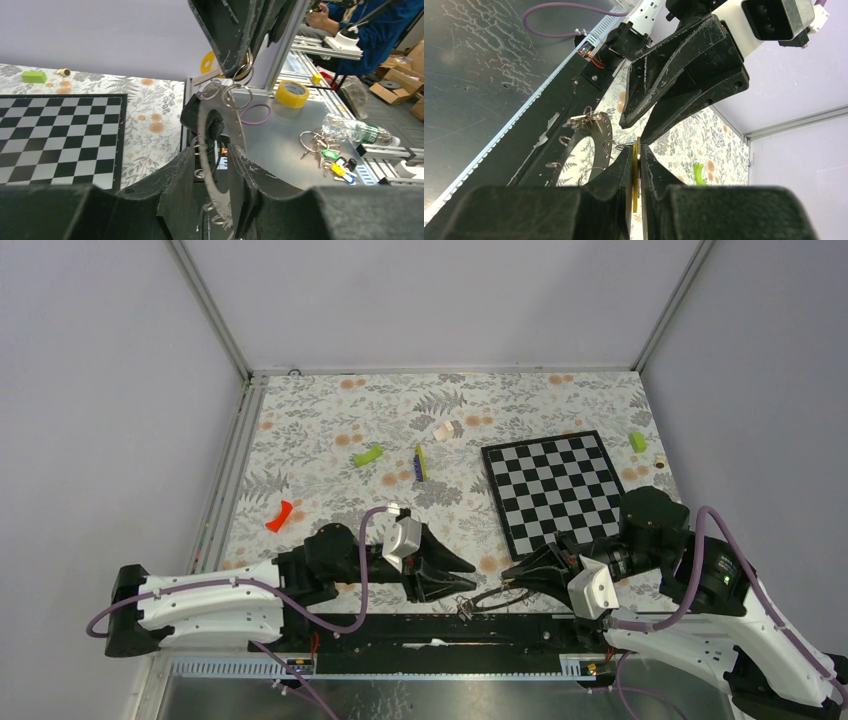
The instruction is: Remove the keys from the keyring
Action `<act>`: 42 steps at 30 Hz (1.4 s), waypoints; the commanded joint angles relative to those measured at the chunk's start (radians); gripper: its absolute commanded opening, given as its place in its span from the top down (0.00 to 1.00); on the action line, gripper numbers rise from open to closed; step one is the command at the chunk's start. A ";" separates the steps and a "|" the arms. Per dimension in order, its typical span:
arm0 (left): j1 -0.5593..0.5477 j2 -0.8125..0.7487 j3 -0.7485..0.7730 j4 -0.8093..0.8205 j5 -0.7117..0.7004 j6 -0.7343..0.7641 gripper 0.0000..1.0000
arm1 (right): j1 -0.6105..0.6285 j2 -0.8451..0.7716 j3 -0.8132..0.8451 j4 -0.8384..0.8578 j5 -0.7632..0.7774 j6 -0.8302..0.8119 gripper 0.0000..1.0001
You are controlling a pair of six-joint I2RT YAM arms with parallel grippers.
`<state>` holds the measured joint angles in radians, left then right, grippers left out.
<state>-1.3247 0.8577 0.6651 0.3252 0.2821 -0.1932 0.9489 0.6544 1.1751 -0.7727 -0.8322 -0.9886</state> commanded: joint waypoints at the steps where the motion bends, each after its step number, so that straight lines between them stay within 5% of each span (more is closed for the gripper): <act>1: -0.002 0.018 0.010 0.135 0.073 -0.068 0.65 | 0.002 -0.007 0.016 0.067 -0.019 0.019 1.00; 23: -0.079 0.185 0.028 0.349 0.115 -0.163 0.68 | 0.002 -0.039 -0.029 0.108 -0.009 0.059 1.00; 42: -0.090 0.150 -0.037 0.466 -0.103 -0.091 0.63 | 0.002 -0.064 -0.059 0.161 -0.061 0.110 1.00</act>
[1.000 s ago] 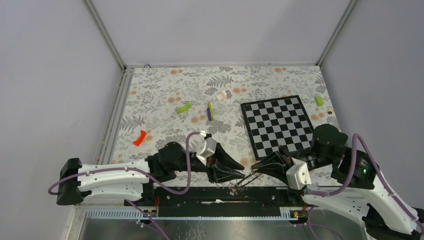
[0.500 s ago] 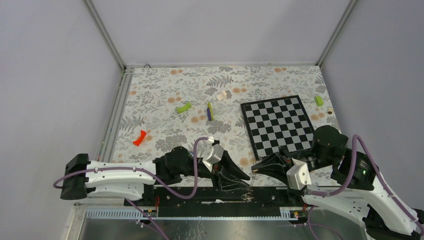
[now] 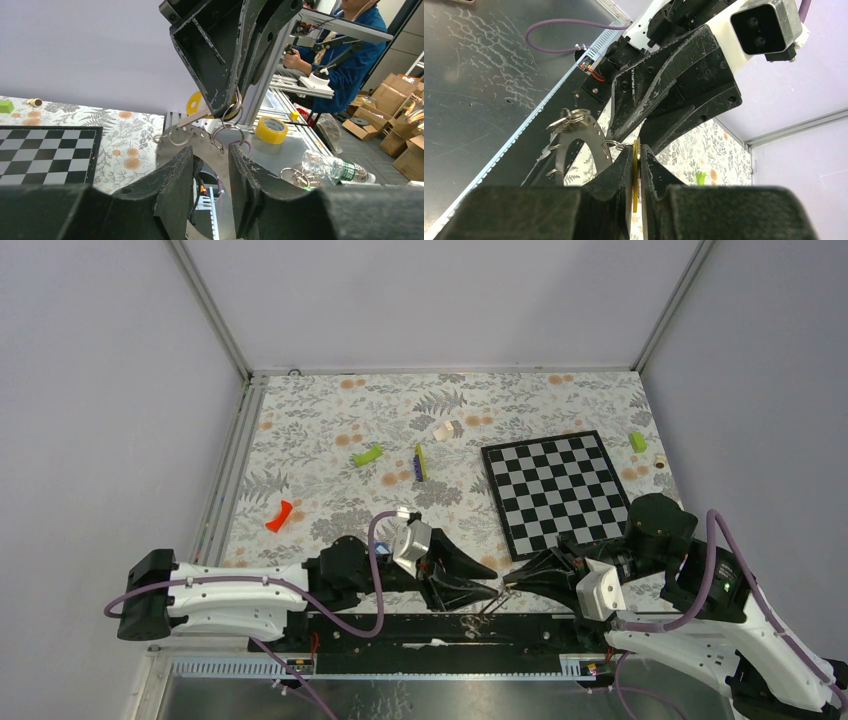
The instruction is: Remove the keys from the keyring
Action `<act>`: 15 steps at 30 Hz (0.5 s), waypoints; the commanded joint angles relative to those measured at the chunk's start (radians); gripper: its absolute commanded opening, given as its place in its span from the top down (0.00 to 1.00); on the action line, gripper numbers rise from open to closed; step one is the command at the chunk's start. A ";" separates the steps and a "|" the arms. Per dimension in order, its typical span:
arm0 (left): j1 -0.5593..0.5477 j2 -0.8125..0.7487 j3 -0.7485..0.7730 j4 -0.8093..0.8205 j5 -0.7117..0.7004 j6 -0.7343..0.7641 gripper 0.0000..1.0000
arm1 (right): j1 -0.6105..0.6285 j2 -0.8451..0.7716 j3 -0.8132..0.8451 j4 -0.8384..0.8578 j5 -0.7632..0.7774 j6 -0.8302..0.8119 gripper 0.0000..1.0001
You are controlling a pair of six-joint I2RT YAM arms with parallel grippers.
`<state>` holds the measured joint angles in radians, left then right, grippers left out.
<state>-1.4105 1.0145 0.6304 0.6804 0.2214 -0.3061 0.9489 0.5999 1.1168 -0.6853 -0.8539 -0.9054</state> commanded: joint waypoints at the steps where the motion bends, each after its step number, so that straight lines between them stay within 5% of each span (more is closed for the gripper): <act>1: -0.004 -0.002 0.000 0.115 -0.037 0.023 0.63 | 0.002 -0.009 -0.002 0.075 -0.041 0.028 1.00; 15: -0.004 0.067 0.037 0.171 0.102 0.023 0.61 | 0.002 -0.014 -0.011 0.093 -0.048 0.041 1.00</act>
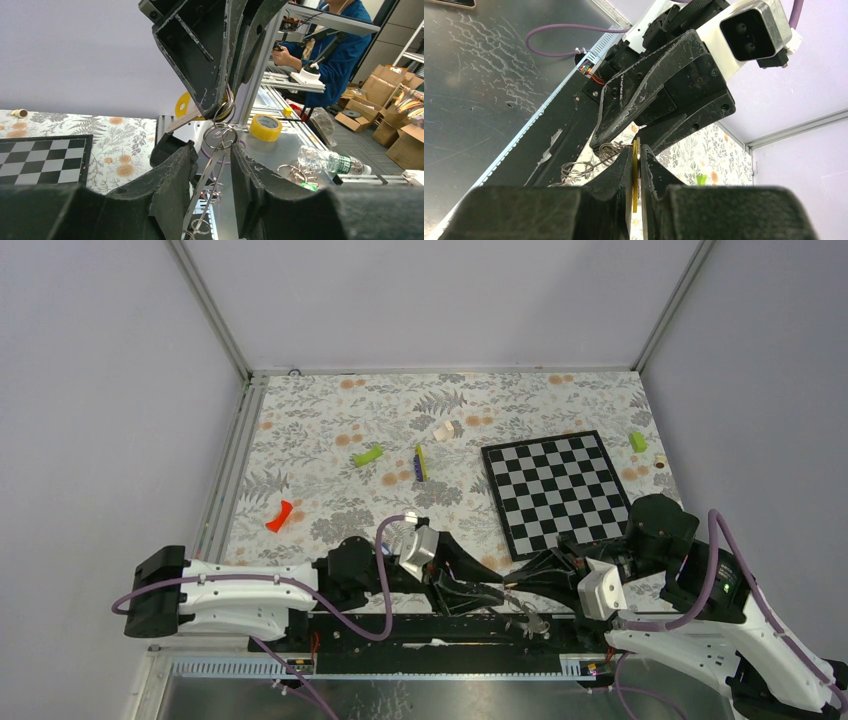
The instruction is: Remove the keys from the keyring
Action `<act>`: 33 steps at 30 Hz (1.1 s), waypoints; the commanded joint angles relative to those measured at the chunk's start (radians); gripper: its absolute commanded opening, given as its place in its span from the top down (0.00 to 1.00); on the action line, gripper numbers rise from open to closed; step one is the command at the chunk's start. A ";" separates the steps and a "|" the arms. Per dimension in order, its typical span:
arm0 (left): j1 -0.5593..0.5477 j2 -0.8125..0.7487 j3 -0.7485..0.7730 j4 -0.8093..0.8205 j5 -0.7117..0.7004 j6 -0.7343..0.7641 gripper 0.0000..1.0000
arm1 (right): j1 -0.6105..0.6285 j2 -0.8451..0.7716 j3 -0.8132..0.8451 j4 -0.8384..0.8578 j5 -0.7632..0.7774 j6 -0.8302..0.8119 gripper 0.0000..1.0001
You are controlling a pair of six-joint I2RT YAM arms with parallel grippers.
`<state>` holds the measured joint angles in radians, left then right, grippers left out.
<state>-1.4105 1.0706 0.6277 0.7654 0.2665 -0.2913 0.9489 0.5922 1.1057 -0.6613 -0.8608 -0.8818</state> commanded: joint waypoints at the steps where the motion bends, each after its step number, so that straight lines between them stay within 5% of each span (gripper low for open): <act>1: -0.004 0.015 0.042 0.089 0.057 0.006 0.61 | 0.002 -0.006 -0.001 0.071 -0.043 0.018 1.00; 21: -0.005 0.050 0.066 0.152 0.099 -0.007 0.61 | 0.002 -0.012 -0.025 0.075 -0.038 0.020 1.00; 33: -0.004 0.040 0.054 0.156 0.107 -0.018 0.85 | 0.002 -0.031 -0.030 0.075 -0.018 0.013 1.00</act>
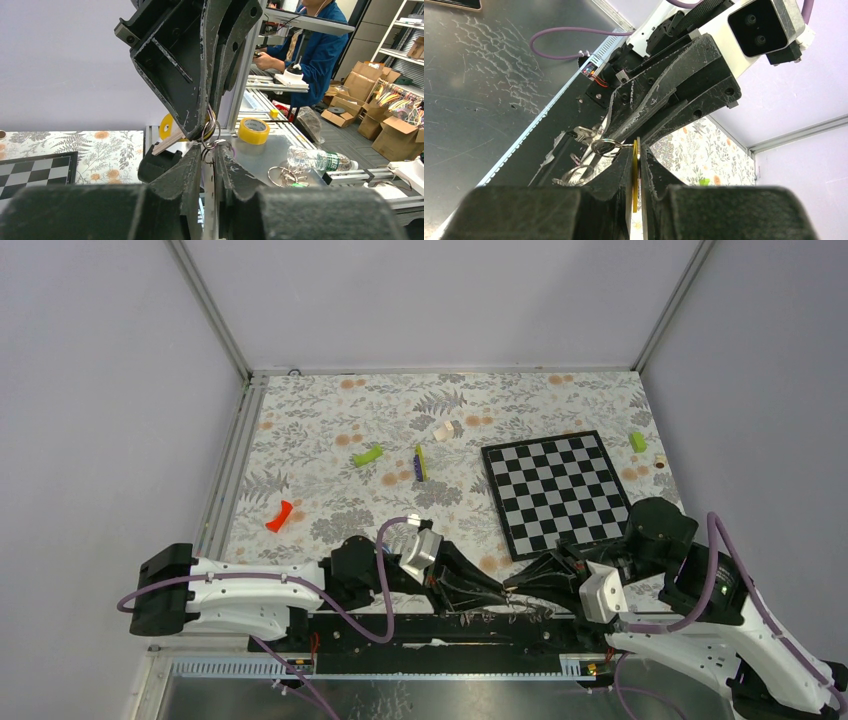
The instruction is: Remove the keys from the keyring
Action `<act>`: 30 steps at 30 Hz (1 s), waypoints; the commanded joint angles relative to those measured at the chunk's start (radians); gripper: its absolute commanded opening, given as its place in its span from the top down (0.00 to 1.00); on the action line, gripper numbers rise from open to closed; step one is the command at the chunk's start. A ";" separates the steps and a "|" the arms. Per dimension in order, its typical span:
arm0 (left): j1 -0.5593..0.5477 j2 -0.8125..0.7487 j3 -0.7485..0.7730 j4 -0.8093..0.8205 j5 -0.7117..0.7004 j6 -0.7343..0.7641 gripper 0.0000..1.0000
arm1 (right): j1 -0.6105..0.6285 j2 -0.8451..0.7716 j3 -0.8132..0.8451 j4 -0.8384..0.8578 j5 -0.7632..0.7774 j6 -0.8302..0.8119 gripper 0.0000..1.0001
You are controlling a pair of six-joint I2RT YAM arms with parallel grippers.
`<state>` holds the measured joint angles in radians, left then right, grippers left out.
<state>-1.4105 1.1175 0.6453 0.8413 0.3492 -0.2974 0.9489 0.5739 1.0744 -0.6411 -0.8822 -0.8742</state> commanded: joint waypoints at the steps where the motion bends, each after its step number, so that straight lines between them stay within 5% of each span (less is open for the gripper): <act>1: -0.004 -0.007 0.036 0.080 0.026 -0.014 0.87 | 0.002 -0.017 0.001 0.059 0.007 0.005 1.00; 12: -0.004 -0.010 0.032 0.075 0.038 -0.030 1.00 | 0.002 -0.058 -0.008 0.091 0.047 0.015 1.00; 30: -0.004 -0.037 0.027 0.020 0.025 -0.042 1.00 | 0.002 -0.115 0.003 0.086 0.094 0.026 1.00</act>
<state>-1.4105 1.1042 0.6472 0.8623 0.3481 -0.3233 0.9493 0.4839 1.0603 -0.6380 -0.8207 -0.8600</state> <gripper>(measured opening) 0.050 0.127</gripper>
